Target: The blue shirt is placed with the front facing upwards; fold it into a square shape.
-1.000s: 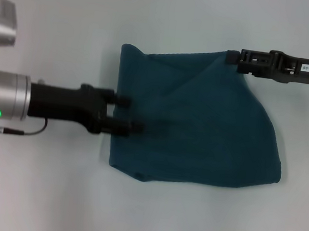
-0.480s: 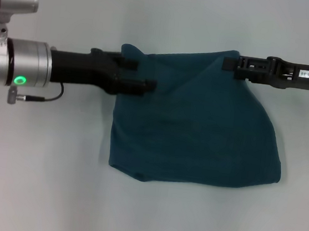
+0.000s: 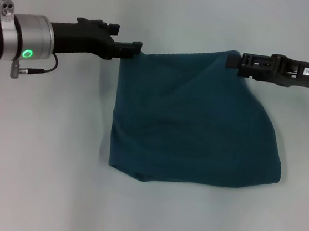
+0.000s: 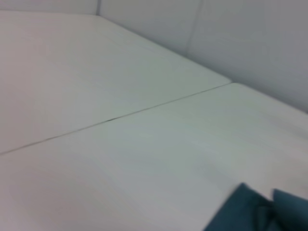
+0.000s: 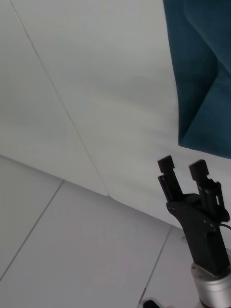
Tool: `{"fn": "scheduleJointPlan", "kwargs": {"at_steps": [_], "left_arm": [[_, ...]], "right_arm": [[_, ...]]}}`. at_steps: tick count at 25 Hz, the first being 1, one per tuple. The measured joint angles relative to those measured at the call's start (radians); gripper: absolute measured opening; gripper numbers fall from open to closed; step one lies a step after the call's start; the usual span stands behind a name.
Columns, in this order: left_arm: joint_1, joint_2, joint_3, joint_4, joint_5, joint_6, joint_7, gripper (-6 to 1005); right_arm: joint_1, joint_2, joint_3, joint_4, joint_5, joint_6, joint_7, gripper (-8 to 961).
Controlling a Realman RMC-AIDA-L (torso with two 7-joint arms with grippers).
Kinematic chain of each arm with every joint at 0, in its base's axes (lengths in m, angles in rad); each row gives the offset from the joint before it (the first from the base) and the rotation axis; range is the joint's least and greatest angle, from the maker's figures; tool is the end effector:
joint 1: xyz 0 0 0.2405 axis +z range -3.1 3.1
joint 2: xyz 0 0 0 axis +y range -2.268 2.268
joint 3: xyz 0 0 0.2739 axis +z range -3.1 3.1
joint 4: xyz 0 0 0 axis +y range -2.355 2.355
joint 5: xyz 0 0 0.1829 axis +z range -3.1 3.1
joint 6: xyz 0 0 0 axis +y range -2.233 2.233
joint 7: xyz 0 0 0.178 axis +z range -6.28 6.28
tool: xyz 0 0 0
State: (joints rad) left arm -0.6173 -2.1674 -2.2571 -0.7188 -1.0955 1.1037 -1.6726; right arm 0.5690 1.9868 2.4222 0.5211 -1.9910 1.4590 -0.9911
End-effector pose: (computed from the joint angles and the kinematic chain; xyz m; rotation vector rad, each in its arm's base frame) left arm -0.2300 0.3855 -0.0798 -2.5367 -0.8261 -0.4390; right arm 0.2688 0.3461 -0.0267 -2.3485 1.7451 0.7450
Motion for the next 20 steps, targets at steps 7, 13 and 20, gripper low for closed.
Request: {"fn": "scheduleJointPlan", "kwargs": {"at_steps": [7,13,20], "left_arm": [[-0.025,0.000,0.062,0.041,0.003,-0.094,-0.001,653],[-0.029,0.003,0.092,0.042,0.008,-0.099,-0.023,644],[-0.024,0.003,0.158,0.041,0.010,-0.107,-0.024,635]], "right_arm": [[0.000,-0.001,0.003,0.001,0.000,0.001,0.008,783],[-0.001,-0.002,0.006,0.002,0.000,0.001,0.014,782],[-0.002,-0.002,0.014,0.008,0.000,0.001,0.014,780]]}}
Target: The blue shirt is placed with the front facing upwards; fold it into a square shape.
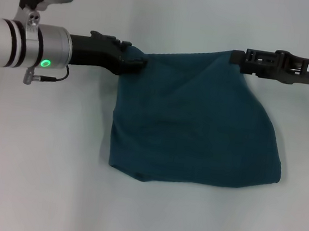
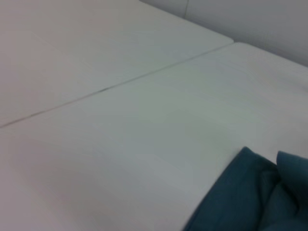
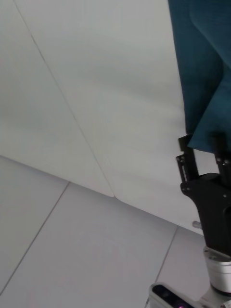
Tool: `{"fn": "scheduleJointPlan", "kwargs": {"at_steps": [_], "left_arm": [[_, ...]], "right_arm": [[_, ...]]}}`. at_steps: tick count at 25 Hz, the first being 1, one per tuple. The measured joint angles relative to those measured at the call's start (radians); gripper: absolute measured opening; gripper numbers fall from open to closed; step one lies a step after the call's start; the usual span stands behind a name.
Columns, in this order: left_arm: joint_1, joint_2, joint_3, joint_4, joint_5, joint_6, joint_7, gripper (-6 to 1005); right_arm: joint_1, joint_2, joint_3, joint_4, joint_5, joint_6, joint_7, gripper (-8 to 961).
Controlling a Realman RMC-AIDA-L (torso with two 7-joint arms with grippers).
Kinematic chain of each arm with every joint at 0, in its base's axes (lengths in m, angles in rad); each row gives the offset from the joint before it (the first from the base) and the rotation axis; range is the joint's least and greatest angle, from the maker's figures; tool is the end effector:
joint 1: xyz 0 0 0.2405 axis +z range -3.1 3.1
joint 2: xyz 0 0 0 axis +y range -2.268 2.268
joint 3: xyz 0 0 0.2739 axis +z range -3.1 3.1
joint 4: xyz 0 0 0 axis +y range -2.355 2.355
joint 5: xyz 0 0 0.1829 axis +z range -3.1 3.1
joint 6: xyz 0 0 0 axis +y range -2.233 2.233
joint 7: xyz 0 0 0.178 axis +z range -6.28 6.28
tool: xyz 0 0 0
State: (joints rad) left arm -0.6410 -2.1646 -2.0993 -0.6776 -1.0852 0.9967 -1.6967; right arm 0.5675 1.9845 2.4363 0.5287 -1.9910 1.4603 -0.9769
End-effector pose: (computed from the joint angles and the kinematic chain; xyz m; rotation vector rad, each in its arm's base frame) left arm -0.2295 0.3847 -0.1032 -2.5935 -0.7676 -0.2878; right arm 0.2694 0.3482 -0.0226 -2.3263 1.7538 0.7605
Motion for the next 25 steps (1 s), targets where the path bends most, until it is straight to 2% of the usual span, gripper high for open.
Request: {"fn": "scheduleJointPlan", "kwargs": {"at_steps": [2,13,16,21,25], "left_arm": [[0.001,0.000,0.004,-0.001,0.000,-0.001,-0.003,632],[0.008,-0.001,0.009,-0.014,0.001,0.002,-0.027,414],[0.008,-0.001,0.010,-0.014,-0.001,0.004,-0.027,181],[0.014,-0.001,0.000,-0.021,-0.008,0.006,-0.030,66],[0.037,-0.003,-0.001,-0.049,-0.014,0.002,-0.050,68]], "right_arm": [[0.000,0.000,0.002,0.002,0.000,0.000,0.001,780],[-0.001,0.000,0.003,0.000,0.000,0.000,-0.004,778],[-0.002,0.000,0.003,-0.002,0.000,0.000,-0.006,777],[-0.003,0.003,0.002,-0.005,-0.004,-0.004,-0.008,776],[-0.004,0.006,-0.001,-0.008,-0.005,-0.007,-0.014,775]]}}
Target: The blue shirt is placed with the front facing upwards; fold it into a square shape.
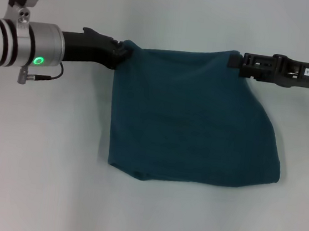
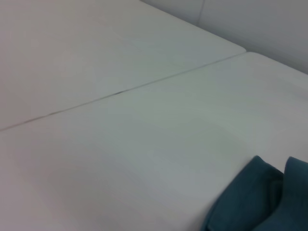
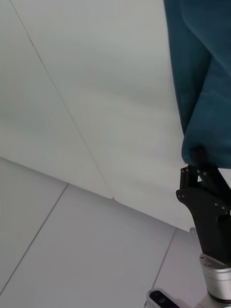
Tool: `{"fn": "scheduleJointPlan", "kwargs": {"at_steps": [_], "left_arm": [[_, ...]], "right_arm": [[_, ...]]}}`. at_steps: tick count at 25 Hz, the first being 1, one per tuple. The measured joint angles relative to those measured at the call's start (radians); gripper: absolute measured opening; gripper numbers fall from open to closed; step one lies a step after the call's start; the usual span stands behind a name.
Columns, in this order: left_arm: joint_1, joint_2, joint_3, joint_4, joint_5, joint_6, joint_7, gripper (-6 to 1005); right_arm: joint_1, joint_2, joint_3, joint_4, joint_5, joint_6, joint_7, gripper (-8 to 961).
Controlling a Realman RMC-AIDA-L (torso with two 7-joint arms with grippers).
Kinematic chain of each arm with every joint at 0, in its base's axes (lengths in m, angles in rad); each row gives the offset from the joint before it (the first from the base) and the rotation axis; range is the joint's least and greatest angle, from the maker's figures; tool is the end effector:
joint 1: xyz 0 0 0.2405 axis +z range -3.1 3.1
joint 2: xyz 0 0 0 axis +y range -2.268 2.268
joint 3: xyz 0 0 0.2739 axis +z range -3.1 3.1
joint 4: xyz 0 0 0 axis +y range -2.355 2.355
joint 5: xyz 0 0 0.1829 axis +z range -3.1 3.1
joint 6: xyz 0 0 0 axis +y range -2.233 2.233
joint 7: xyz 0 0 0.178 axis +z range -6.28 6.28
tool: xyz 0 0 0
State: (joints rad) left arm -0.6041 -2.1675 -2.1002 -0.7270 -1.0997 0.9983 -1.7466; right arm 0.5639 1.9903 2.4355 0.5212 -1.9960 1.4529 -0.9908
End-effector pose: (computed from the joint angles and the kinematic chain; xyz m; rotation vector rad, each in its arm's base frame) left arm -0.2332 0.3842 -0.0949 -2.5422 -0.8289 -0.3274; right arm 0.2712 0.3458 -0.0267 -2.3283 1.7528 0.7525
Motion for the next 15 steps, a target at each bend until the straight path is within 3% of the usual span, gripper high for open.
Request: {"fn": "scheduleJointPlan", "kwargs": {"at_steps": [15], "left_arm": [[0.041,0.001,0.000,-0.023,-0.020,-0.005,-0.008,74]], "right_arm": [[-0.003,0.013,-0.006,-0.020,-0.001,-0.005,-0.029,773]]}}
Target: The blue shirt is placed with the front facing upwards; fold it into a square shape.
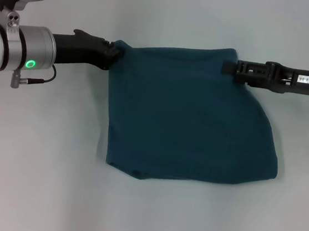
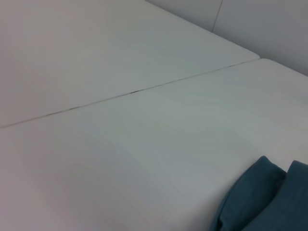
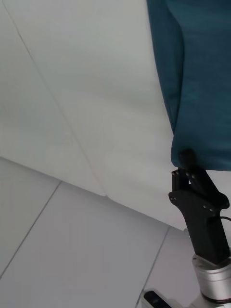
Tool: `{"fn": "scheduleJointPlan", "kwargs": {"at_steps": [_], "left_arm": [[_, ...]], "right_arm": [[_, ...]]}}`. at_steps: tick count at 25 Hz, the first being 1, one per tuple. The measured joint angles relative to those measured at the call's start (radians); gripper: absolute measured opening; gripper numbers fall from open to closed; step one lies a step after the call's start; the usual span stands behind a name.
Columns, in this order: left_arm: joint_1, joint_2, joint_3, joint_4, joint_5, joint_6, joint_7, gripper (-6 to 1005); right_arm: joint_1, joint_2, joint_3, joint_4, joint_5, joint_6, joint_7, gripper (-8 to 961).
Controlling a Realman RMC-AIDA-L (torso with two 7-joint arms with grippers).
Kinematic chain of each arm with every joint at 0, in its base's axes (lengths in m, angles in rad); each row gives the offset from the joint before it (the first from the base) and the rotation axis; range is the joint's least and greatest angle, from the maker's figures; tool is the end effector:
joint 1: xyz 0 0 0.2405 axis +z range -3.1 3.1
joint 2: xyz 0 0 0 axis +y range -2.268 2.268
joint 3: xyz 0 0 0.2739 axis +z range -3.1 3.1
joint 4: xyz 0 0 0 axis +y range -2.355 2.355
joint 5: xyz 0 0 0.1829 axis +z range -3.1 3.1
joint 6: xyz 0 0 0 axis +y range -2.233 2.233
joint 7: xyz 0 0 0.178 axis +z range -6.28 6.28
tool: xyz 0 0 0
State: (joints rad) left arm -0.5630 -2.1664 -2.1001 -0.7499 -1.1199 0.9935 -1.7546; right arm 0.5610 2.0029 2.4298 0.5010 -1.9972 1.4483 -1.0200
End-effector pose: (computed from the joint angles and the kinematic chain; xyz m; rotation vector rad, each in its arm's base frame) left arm -0.2434 0.3800 -0.0890 -2.5000 -0.8692 -0.3461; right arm 0.2708 0.3404 -0.0360 -2.3475 1.7528 0.7495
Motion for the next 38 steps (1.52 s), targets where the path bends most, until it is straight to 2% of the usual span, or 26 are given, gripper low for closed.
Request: {"fn": "scheduleJointPlan", "kwargs": {"at_steps": [6,11,17,22,25,28,33,38], "left_arm": [[0.006,0.002,-0.005,-0.003,0.000,0.004,-0.007,76],[0.023,0.004,-0.046,-0.025,-0.002,0.008,-0.036,138],[0.072,0.003,-0.128,-0.073,-0.012,0.024,-0.048,343],[0.121,0.005,-0.131,-0.098,-0.067,0.177,-0.044,541],[0.141,0.003,-0.129,-0.098,-0.099,0.299,-0.032,606],[0.146,0.001,-0.124,-0.077,-0.119,0.362,-0.016,671],[0.136,0.000,-0.112,-0.006,-0.153,0.380,0.011,779],[0.133,-0.002,-0.104,0.003,-0.157,0.382,0.016,809]], "right_arm": [[-0.002,0.000,0.000,-0.004,0.000,0.001,-0.008,771],[-0.004,0.000,0.003,-0.004,0.004,0.008,-0.020,770],[-0.006,-0.002,0.001,-0.004,0.004,0.023,-0.032,769],[-0.019,-0.004,0.000,-0.005,0.001,0.066,-0.075,768],[-0.033,-0.007,0.000,-0.006,0.000,0.079,-0.096,768],[-0.040,-0.008,0.000,-0.014,-0.002,0.076,-0.119,767],[-0.040,-0.002,-0.001,-0.032,-0.006,0.050,-0.154,766],[-0.040,0.003,-0.002,-0.033,-0.011,0.022,-0.160,738]]}}
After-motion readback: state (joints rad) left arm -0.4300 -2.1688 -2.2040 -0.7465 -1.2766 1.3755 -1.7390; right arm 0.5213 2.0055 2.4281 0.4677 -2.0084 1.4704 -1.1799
